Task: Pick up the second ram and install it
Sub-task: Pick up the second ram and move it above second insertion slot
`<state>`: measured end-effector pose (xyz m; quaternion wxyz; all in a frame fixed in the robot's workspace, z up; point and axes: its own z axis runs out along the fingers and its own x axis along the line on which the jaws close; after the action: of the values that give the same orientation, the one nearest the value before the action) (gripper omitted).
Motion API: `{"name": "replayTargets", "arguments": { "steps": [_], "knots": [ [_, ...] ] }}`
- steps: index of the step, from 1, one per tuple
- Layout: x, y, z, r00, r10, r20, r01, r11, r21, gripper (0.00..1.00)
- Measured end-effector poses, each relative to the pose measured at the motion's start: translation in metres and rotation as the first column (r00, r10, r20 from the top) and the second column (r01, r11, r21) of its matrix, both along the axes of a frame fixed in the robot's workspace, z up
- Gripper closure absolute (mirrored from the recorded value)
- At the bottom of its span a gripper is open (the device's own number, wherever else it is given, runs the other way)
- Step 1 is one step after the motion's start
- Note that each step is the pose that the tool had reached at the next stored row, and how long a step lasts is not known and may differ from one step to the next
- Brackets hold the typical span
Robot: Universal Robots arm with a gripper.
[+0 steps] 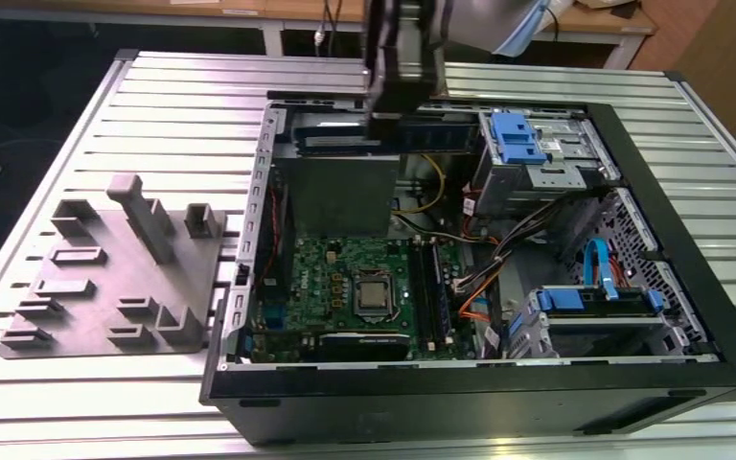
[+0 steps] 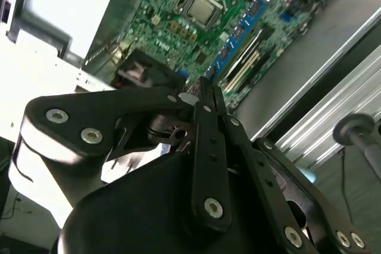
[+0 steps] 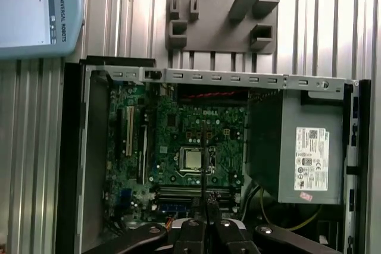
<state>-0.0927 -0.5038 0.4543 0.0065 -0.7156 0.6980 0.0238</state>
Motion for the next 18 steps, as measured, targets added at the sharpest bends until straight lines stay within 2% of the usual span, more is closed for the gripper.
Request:
{"name": "replayTargets", "arguments": {
  "steps": [5, 8, 15, 18],
  "knots": [
    [0.021, 0.0000, -0.0005, 1.0000, 0.000, -0.0003, 0.000, 1.0000, -0.0001, 0.91],
    [0.030, 0.0000, -0.0022, 1.0000, 0.000, -0.0006, 0.000, 1.0000, 0.0000, 0.91],
    [0.032, 0.0000, -0.0032, 1.0000, 0.000, -0.0010, 0.000, 1.0000, 0.0000, 0.91],
    [0.032, 0.0000, -0.0077, 1.0000, 0.000, -0.0011, 0.000, 1.0000, -0.0001, 0.91]
  ]
}}
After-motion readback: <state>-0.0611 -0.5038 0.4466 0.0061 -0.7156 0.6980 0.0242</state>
